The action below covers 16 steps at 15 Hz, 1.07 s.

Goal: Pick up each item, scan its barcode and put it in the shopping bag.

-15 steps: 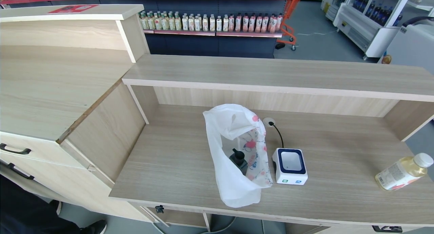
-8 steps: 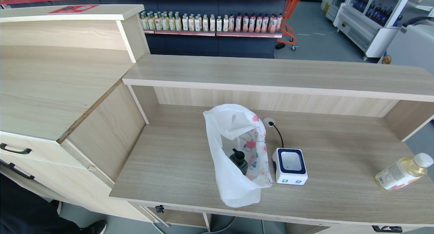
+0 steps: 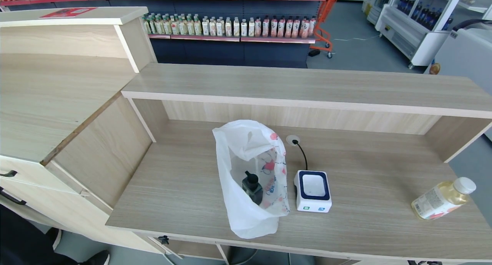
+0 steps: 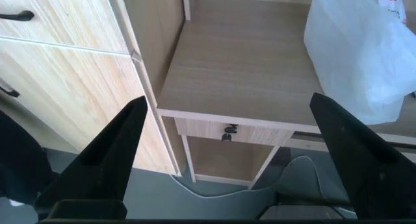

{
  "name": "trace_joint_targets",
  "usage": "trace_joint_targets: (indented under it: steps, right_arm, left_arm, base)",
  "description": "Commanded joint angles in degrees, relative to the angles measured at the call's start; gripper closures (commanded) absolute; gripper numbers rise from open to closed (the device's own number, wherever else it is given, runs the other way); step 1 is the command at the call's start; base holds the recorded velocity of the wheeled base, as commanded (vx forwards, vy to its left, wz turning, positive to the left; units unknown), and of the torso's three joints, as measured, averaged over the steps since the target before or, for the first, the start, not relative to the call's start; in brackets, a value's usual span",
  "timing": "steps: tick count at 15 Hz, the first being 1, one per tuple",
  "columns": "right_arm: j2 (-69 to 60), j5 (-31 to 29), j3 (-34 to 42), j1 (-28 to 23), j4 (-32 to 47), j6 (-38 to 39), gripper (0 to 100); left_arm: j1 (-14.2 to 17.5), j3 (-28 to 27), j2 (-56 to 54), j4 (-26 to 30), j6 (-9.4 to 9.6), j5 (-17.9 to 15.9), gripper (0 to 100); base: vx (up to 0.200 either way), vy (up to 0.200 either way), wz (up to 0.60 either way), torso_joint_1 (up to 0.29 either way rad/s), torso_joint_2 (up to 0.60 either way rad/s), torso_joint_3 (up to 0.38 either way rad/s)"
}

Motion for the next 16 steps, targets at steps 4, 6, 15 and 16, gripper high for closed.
trace_joint_targets:
  steps: [4, 6, 15, 16]
  right_arm:
    - [0.4, 0.0, 0.0, 0.0, 0.0, 0.0, 0]
    - [0.4, 0.0, 0.0, 0.0, 0.0, 0.0, 0]
    - [0.4, 0.0, 0.0, 0.0, 0.0, -0.4, 0]
    - [0.4, 0.0, 0.0, 0.0, 0.0, -0.4, 0]
  left_arm:
    - [0.0, 0.0, 0.0, 0.0, -0.09, 0.0, 0]
    - [0.0, 0.0, 0.0, 0.0, -0.09, 0.0, 0]
    - [0.0, 0.0, 0.0, 0.0, 0.0, 0.0, 0]
    - [0.0, 0.0, 0.0, 0.0, -0.09, 0.0, 0]
  base:
    - [0.0, -0.2, 0.0, 0.002, 0.0, 0.004]
    - [0.0, -0.2, 0.0, 0.005, 0.0, 0.0]
    - [-0.044, -0.2, 0.0, 0.003, 0.0, 0.002]
    - [-0.2, -0.2, 0.0, 0.007, 0.0, 0.002]
